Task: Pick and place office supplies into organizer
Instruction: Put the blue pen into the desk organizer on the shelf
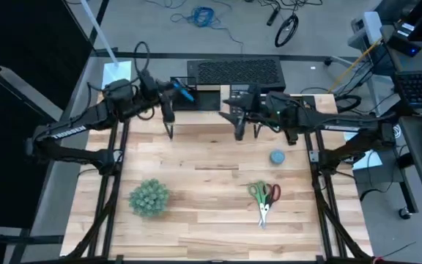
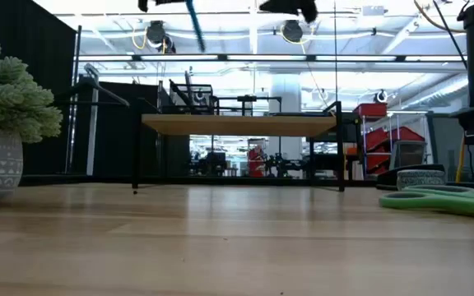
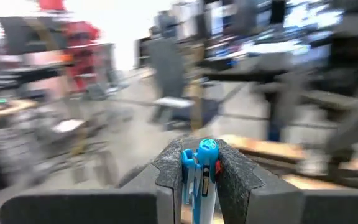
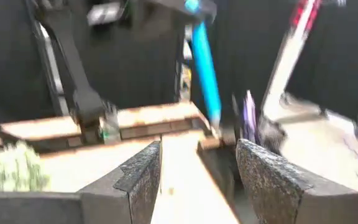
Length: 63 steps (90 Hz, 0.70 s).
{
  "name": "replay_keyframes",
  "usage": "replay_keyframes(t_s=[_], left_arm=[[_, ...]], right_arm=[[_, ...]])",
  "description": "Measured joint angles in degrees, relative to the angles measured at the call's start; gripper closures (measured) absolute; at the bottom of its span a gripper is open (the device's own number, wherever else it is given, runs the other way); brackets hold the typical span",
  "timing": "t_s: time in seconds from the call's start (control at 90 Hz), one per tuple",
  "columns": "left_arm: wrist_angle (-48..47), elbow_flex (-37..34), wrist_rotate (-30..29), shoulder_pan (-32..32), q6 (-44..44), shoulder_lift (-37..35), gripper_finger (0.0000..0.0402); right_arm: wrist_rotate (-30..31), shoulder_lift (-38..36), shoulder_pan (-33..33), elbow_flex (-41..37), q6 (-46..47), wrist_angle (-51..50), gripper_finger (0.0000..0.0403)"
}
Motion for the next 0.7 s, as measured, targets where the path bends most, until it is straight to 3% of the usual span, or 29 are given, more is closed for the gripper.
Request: replay_keyframes(t_s=[0.244, 0.544, 0.7], left_arm=[[-0.1, 0.0, -1.1, 8.9, 0.0, 0.4, 0.0352], [-3.2, 0.0, 3.0, 13.0, -1.6, 1.4, 0.0352], [-3.8, 0.0, 3.1, 13.2, -2.0, 4.2, 0.0352]], right_arm=[[7.4, 0.3, 0.0, -2.3, 7.0, -10.2, 0.0213], [8.5, 0.3, 0.2, -13.9, 12.7, 1.1, 0.0213], [8.4, 0.3, 0.2, -15.9, 14.6, 2.4, 0.0213]])
